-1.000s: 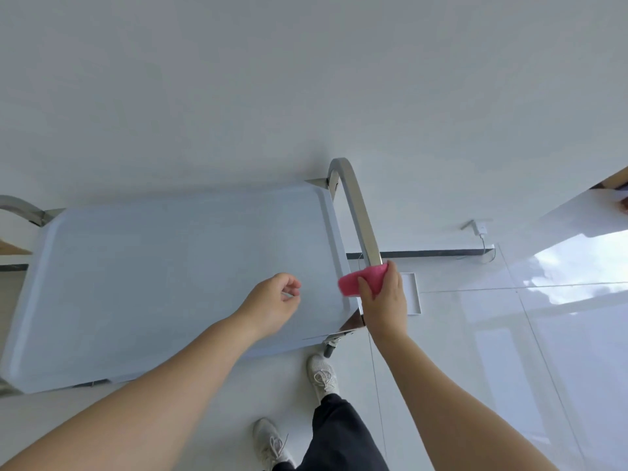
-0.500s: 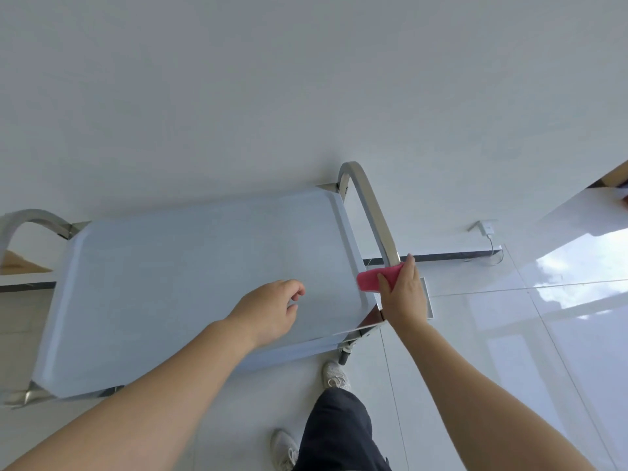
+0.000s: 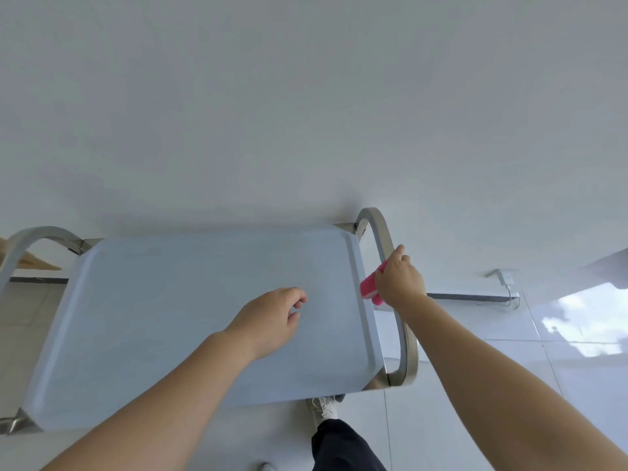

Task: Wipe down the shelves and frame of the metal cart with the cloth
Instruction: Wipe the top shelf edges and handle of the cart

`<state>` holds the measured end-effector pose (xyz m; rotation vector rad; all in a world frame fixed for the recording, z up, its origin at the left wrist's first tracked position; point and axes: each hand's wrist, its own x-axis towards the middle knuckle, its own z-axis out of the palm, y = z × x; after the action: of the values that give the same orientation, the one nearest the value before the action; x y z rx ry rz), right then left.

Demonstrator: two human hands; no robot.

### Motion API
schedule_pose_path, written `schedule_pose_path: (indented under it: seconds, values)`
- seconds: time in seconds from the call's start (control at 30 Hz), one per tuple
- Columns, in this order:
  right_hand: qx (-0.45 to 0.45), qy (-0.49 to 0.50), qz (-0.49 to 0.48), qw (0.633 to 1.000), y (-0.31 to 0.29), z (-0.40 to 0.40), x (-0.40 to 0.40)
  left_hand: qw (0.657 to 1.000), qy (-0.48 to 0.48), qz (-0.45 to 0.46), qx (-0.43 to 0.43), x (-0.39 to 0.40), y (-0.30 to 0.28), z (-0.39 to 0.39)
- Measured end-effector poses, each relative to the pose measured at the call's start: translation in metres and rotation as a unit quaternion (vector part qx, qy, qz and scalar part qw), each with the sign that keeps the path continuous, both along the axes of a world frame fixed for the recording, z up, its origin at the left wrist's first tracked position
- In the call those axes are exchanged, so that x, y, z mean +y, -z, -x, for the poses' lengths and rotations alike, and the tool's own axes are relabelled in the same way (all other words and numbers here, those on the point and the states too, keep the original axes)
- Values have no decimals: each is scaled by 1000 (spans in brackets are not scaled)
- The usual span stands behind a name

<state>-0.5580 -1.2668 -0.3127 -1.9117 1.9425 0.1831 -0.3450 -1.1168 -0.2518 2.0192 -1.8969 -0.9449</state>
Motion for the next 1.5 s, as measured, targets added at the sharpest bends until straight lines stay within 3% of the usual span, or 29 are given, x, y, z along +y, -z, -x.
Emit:
schedule_pose_path:
  seconds: [0.2,0.33,0.6,0.8,0.93,1.03,1.13,1.27,1.37,1.5]
  values:
    - [-20,-5,7,1000,-2,-30,-64,999,-36,-6,1,-30,7,-11]
    - [-12,19,65,998,2,-25,-48,999,-53,-9,-8,-46,11,-11]
    - [2,-35,66,997,9,-28,-72,998,-59,5,-15,-60,8,-9]
    - [100,-57,-65,991,-3,-64,-134,995,-95,8,-22,-45,5,-22]
    - [154,-107,-180,966,-4,-81,-154,991,-130,12,-31,-34,2,-37]
    - [201,-134,-142,960,-2,-86,-158,988,-150,19,-40,-31,-1,-51]
    - [209,-181,-12,961,5,-85,-152,986,-161,24,-40,-29,-3,-63]
    - [107,-234,119,959,0,-103,-134,983,-174,40,-36,-25,-9,-78]
    - [-56,-300,65,950,-22,-137,-102,980,-186,57,-32,-17,-16,-93]
    - [-276,-349,35,895,-53,-195,-23,974,-201,95,-51,3,-27,-125]
